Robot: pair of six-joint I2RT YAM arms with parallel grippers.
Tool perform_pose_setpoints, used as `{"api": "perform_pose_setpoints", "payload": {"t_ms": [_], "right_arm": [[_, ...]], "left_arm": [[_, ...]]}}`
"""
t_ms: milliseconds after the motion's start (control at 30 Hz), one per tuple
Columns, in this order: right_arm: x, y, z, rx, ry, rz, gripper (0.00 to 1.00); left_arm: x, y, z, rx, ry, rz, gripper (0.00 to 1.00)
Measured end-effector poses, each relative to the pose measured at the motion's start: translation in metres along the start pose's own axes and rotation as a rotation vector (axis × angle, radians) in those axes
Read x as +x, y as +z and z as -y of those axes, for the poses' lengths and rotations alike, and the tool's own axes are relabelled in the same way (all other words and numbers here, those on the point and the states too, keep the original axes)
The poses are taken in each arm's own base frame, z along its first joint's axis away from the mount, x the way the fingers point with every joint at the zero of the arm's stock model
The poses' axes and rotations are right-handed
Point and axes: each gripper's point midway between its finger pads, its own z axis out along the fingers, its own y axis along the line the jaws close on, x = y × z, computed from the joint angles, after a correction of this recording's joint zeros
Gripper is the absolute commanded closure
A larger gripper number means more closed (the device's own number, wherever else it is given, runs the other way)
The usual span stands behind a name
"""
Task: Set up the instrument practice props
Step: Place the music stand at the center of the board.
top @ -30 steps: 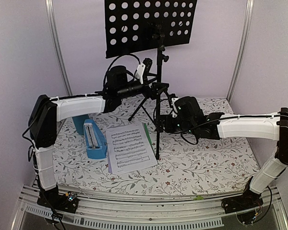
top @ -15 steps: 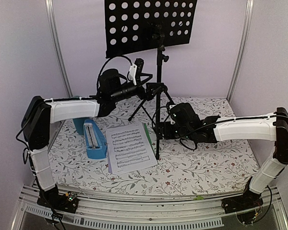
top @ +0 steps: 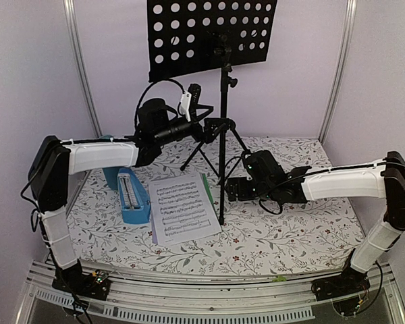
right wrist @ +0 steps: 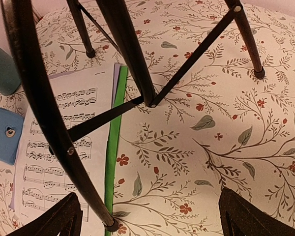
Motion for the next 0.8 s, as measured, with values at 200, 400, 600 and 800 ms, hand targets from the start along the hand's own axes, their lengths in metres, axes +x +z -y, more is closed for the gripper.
{"api": "perform_pose_setpoints", "payload": {"t_ms": [200,400,600,800], "right_arm": [[0.006,0.003,0.012,0.022,0.008,-0.021,0.01],[0.025,0.007,0.022,0.036,-0.001,-0.063,0.01],[0.035,0.006,0.033,0.044,0.007,-0.088,0.01],[0.022,-0.011,0.021,-0.012,0.024,-0.052,0.01]], "left_arm": [[0.007,-0.001,0.0,0.001,0.003,-0.013,0.01],[0.006,0.0,-0.001,-0.001,0.022,-0.023,0.02],[0.001,0.001,-0.003,-0.006,0.036,-0.022,0.02],[0.003,0.0,-0.006,-0.009,0.035,-0.031,0.03]]}}
